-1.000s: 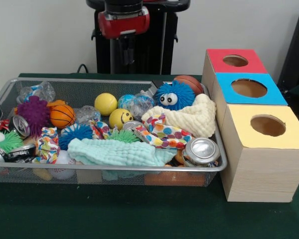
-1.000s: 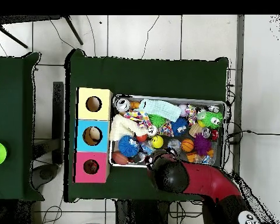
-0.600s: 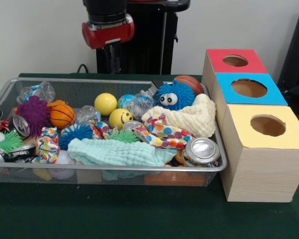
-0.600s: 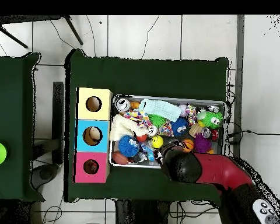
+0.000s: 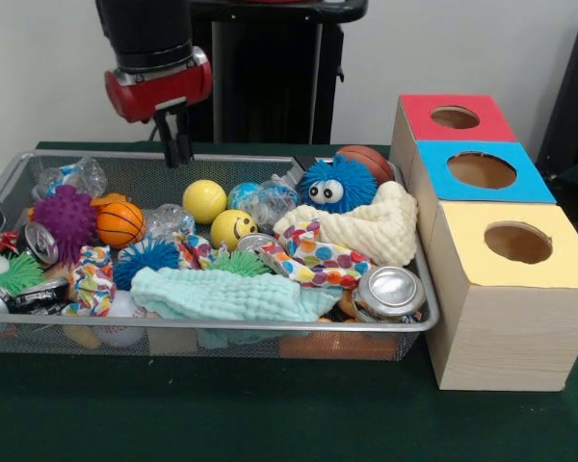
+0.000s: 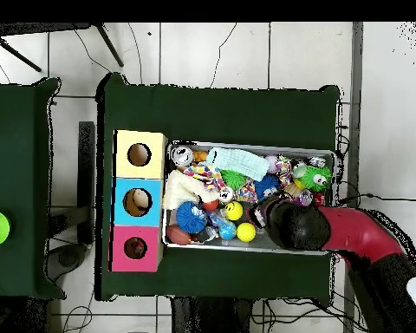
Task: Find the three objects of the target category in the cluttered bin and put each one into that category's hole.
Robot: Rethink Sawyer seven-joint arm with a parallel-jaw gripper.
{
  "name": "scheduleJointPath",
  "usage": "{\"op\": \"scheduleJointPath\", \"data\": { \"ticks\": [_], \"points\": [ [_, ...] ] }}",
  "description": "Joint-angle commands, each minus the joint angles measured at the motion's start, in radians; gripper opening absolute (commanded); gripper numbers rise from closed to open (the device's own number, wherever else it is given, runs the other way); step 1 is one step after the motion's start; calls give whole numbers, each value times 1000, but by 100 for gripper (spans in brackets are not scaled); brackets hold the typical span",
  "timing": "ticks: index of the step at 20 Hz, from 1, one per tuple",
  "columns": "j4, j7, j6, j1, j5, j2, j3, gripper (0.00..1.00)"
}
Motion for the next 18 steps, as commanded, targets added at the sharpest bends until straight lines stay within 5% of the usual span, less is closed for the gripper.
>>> {"op": "scheduleJointPath", "data": {
  "ticks": [1,9,18],
  "points": [
    [-186,-383,197,-53,-65,92,148,0],
    [-401,-430,308,-51,-91,196,144,0],
    [-484,-536,322,-75,-153,244,158,0]
  ]
}}
